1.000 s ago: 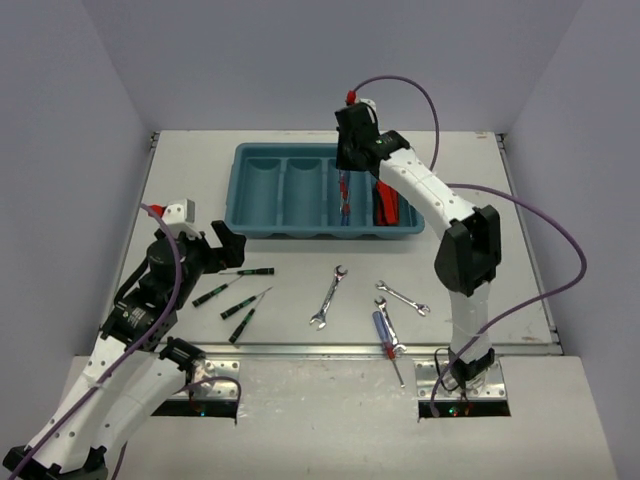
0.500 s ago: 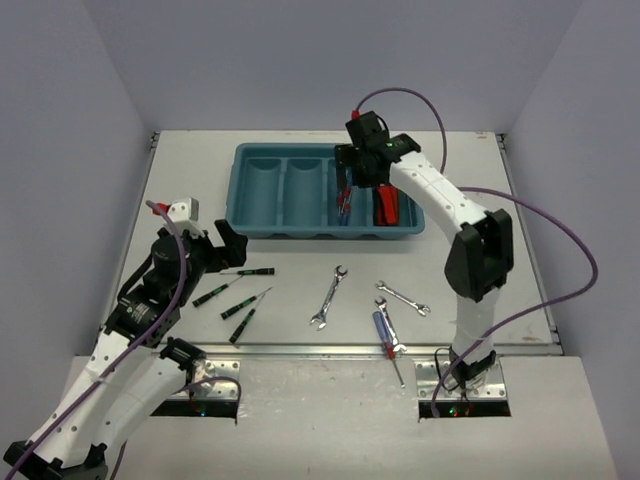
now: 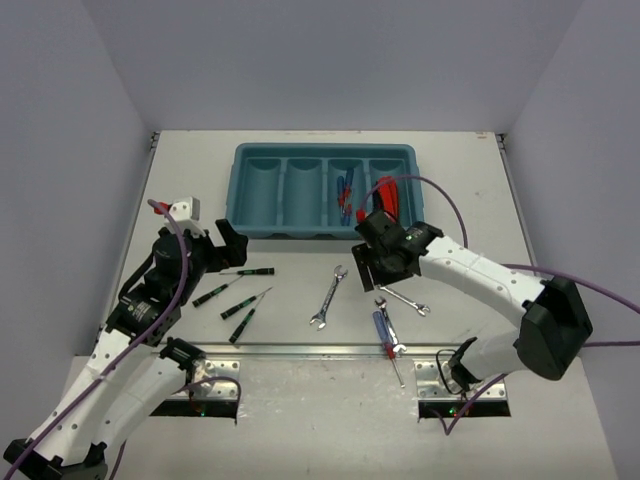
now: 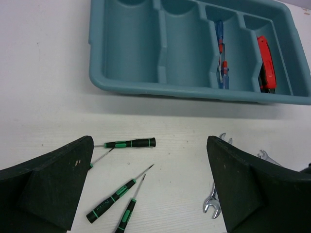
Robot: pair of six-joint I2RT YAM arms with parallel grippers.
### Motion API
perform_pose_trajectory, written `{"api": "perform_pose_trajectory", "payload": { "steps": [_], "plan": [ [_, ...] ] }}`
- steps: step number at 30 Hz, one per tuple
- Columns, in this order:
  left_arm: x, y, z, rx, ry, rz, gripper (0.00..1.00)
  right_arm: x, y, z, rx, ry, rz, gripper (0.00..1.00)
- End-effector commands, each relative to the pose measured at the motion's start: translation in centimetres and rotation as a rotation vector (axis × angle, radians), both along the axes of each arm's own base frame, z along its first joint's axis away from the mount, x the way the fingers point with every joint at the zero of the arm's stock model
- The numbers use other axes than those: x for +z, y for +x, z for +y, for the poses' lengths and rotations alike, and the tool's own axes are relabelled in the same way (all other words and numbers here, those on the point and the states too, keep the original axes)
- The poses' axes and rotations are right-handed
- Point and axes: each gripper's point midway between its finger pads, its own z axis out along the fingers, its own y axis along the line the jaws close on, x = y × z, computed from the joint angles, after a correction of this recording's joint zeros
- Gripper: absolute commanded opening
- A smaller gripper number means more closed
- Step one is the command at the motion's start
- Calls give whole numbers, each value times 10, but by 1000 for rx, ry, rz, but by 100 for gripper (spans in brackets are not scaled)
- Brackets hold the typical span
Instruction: Sort the tools into containers
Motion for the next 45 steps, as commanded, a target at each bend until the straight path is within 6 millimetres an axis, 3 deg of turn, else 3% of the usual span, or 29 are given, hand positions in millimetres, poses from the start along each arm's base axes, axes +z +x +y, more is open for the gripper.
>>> {"api": "perform_pose_trajectory", "payload": {
  "steps": [1, 13, 24, 28, 29, 31, 34, 37, 38, 39, 42, 45],
  "plan": [
    [12, 3, -4, -13, -13, -46, 100, -17, -32, 4, -12, 65, 51, 62],
    [14, 2, -2, -9, -15, -55, 100, -71, -62, 9, 8, 110, 176, 53],
    [15, 1, -3, -13, -19, -61, 100, -99, -69, 6, -3, 62, 218, 38],
    [16, 1, -3, -14, -20, -63, 100, -101, -66, 4, -13, 37, 212, 23],
    [16, 1, -3, -14, -21, -64, 100, -101, -66, 7, -10, 44, 212, 9],
    [15, 1, -3, -14, -20, -62, 100, -94, -62, 13, -7, 66, 197, 2],
    [15, 1, -3, -14, -20, -61, 100, -77, -54, 28, 13, 128, 164, 1],
    [15, 1, -3, -13, -19, -60, 100, -48, -38, 41, 34, 170, 97, 1],
    [15, 1, -3, -12, -18, -60, 100, -27, -23, 46, 40, 171, 38, 1],
    [15, 1, -3, -14, -18, -60, 100, -27, -22, 46, 50, 167, 34, 0],
    [14, 1, -2, -9, -17, -58, 100, 22, 24, 59, 49, 140, -90, 0],
    [15, 1, -2, -8, -18, -60, 100, 45, 68, 66, 24, 156, -120, 0]
  ]
}}
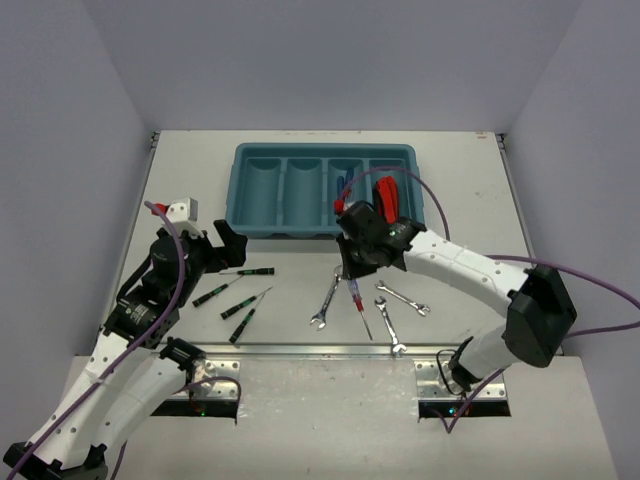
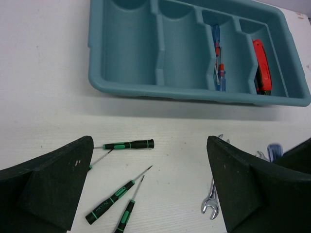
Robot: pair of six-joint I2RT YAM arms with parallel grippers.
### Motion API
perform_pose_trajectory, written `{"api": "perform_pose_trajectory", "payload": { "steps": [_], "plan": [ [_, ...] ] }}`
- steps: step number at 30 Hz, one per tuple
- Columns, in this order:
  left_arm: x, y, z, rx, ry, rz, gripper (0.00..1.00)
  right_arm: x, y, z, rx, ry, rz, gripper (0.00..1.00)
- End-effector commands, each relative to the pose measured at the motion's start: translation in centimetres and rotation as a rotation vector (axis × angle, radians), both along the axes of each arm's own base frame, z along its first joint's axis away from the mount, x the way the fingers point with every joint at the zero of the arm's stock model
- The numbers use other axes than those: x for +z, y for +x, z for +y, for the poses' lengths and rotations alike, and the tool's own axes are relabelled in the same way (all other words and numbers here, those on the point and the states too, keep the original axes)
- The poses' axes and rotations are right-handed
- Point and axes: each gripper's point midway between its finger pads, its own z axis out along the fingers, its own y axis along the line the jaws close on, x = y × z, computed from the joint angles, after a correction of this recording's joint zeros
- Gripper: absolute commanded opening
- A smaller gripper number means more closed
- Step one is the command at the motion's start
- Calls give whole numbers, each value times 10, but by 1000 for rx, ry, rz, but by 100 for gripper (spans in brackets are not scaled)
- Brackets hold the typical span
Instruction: Sort the tools into containers
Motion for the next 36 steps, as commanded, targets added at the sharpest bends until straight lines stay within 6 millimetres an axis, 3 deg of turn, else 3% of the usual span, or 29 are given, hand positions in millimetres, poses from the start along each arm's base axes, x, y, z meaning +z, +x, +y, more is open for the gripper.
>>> {"api": "perform_pose_trajectory", "payload": {
  "steps": [1, 3, 5, 7, 8, 9, 10, 11, 12, 15, 22, 26, 29, 32, 33, 34, 36],
  "plan": [
    [11, 3, -3, -7, -10, -44, 100, 47, 75, 5, -37, -8, -106, 0],
    [11, 3, -2, -5, -10, -43, 100, 54, 105, 6, -50, -8, -118, 0],
    [11, 3, -3, -10, -13, -46, 100, 72, 155, 8, -94, 17, -168, 0],
    [11, 2, -3, -12, -14, -47, 100, 59, 182, 8, -109, -14, -149, 0],
    [12, 2, -3, -12, -15, -49, 100, 62, 216, 9, -125, -16, -177, 0],
    [12, 2, -3, -12, -14, -52, 100, 81, 235, 11, -136, -5, -223, 0],
    [12, 2, -3, -13, -14, -51, 100, 61, 240, 6, -141, -38, -184, 0],
    [12, 2, -4, -15, -15, -50, 100, 58, 261, 2, -166, -40, -194, 0],
    [12, 2, -4, -16, -15, -50, 100, 59, 281, -2, -191, -32, -216, 0],
    [12, 2, -4, -19, -15, -50, 100, 68, 312, -12, -231, 24, -276, 2],
    [9, 4, -5, -20, -9, -36, 100, 74, 340, -15, -210, 89, -356, 8],
    [5, 6, -6, -17, -1, -18, 100, 65, 341, -15, -208, 90, -352, 47],
    [3, 6, -6, -15, 1, -13, 100, 69, 339, -14, -216, 101, -350, 81],
    [1, 7, -6, -16, 5, -5, 100, 92, 335, -19, -250, 113, -380, 86],
    [1, 7, -6, -17, 5, -3, 100, 107, 331, -23, -265, 116, -399, 99],
    [0, 7, -6, -17, 6, -1, 100, 109, 325, -26, -275, 109, -391, 99],
    [1, 8, -6, -15, 7, -1, 100, 132, 315, -33, -287, 115, -418, 99]
  ]
}}
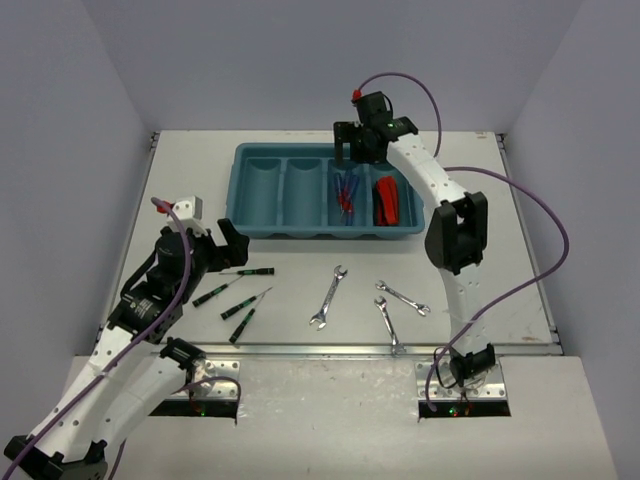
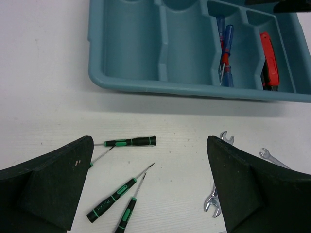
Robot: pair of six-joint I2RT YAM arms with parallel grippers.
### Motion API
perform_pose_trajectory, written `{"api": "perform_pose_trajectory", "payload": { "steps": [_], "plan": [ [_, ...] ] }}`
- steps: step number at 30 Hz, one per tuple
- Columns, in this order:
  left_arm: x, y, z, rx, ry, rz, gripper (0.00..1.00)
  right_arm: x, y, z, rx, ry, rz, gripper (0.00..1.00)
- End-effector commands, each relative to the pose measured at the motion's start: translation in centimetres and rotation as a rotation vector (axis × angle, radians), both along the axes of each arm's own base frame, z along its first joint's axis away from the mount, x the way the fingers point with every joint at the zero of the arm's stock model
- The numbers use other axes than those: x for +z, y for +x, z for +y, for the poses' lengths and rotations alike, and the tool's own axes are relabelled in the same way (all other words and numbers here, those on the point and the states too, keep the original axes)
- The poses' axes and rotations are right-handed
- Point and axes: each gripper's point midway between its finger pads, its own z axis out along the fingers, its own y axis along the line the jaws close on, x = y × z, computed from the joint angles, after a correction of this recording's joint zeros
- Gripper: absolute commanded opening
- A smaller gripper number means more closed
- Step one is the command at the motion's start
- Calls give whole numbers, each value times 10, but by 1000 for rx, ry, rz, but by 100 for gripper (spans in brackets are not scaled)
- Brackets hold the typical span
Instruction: Sort the tools into containers
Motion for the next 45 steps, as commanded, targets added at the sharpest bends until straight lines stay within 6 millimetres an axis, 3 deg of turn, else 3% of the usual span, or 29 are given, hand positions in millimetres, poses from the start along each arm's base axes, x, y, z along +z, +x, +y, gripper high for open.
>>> {"api": "perform_pose_trajectory", "payload": {
  "steps": [1, 2, 3, 4, 5, 8, 9, 10, 14, 15, 18, 22, 27, 31, 39, 45],
  "plan": [
    [9, 4, -4, -12, -8, -36, 100, 101, -22, -15, -49, 55, -167, 99],
    [10, 4, -4, -9, -9, -38, 100, 103, -38, -21, -52, 53, -157, 99],
    [10, 4, -3, -6, -9, -40, 100, 82, -57, -27, -43, 38, -103, 99],
    [12, 3, -1, 2, -10, -44, 100, 79, -75, -30, -28, 46, -90, 99],
    [11, 3, 0, 9, -6, -43, 100, 81, -76, -27, -16, 62, -96, 99],
    [16, 2, 2, 16, -15, -61, 100, 52, -141, -30, 86, 69, -55, 99],
    [16, 2, 2, 16, -14, -60, 100, 52, -140, -30, 85, 70, -59, 99],
    [17, 1, 2, 15, -16, -65, 100, 38, -170, -32, 104, 34, -20, 98],
    [17, 1, 3, 18, -14, -62, 100, 6, -220, -48, 112, -110, 82, 96],
    [16, 1, 3, 21, -14, -61, 100, 5, -224, -50, 113, -115, 92, 95],
    [19, 0, 3, 17, -21, -72, 100, -27, -261, -56, 112, -155, 183, 94],
    [19, 0, 3, 18, -21, -74, 100, -42, -278, -54, 13, -169, 112, 99],
    [19, 0, 4, 22, -21, -73, 100, -54, -281, -52, -61, -129, 64, 99],
    [19, 0, 3, 20, -23, -74, 100, -73, -299, -42, 114, -177, 204, 99],
    [21, -1, 3, 13, -27, -82, 100, -98, -331, -57, 106, -212, 341, 73],
    [20, -1, 0, 2, -28, -77, 100, -111, -359, -54, 148, -154, 436, 55]
  ]
}}
